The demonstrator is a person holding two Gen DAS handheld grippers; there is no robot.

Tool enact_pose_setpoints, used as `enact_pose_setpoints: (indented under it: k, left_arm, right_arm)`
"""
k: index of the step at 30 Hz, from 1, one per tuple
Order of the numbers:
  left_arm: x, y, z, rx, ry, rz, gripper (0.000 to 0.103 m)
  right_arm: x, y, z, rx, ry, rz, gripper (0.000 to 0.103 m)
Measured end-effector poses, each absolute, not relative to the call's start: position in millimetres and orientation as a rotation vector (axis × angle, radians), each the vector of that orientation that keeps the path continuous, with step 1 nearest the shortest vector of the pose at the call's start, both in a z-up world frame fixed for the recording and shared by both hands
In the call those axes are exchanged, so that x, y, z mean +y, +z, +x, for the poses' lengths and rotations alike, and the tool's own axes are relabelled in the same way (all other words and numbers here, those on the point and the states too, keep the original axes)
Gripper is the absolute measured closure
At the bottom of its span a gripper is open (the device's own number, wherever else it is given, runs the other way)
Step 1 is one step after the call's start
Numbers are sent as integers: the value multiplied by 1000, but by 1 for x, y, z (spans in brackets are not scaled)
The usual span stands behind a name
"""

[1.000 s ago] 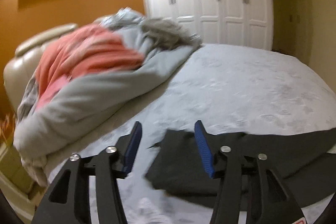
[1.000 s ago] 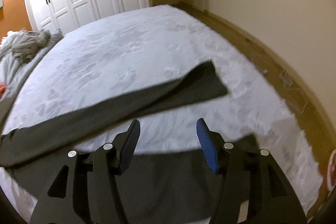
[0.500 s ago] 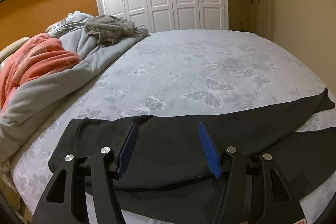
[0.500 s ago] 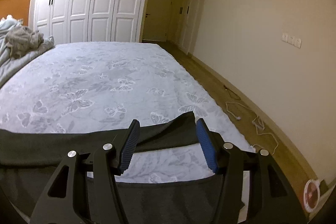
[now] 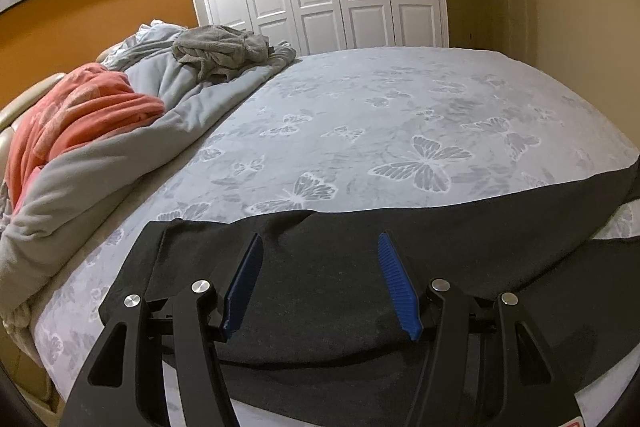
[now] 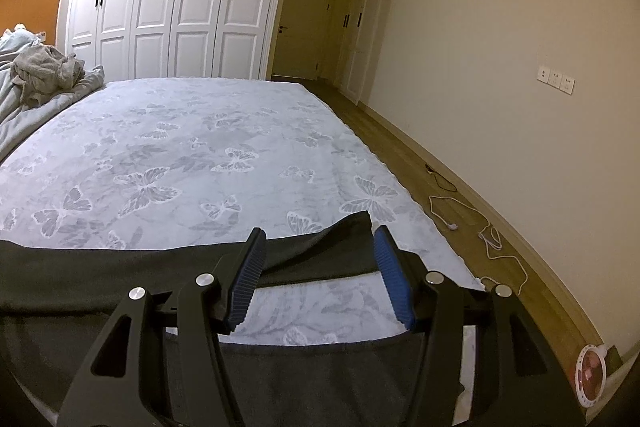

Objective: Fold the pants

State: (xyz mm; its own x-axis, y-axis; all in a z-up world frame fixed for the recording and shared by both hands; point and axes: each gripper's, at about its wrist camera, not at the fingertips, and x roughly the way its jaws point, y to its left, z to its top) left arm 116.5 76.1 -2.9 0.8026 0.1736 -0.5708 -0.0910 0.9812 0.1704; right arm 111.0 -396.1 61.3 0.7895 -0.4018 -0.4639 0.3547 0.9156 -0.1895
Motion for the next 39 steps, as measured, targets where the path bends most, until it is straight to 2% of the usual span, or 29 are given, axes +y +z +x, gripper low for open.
enact_pose_setpoints:
  k: [3,6,7,10,13,26,39]
  left_arm:
    - [65,6,116,585,184,152,45]
    - [48,39,111,463,215,191,43]
    - [44,49,109,421,237,209,37]
    - [34,88,96,240,304,244,26]
    - [32,117,88,155,301,224,23]
    - [44,153,68,129,215,103,20]
    - [41,155,69,150,241,98,20]
  right_arm:
    - [-394,58,111,519,-414,-115,49]
    - [-391,55,110,522,-417,-124,49]
    - [-390,54,109,521,-418,-120,49]
    - [-387,54,106,507,-423,-120,44]
    - [-384,54,103,494,-435,-130,41]
    - [-376,58,103,484,-435,-96,40]
    - [-367,54,109,489,-427,-115,40]
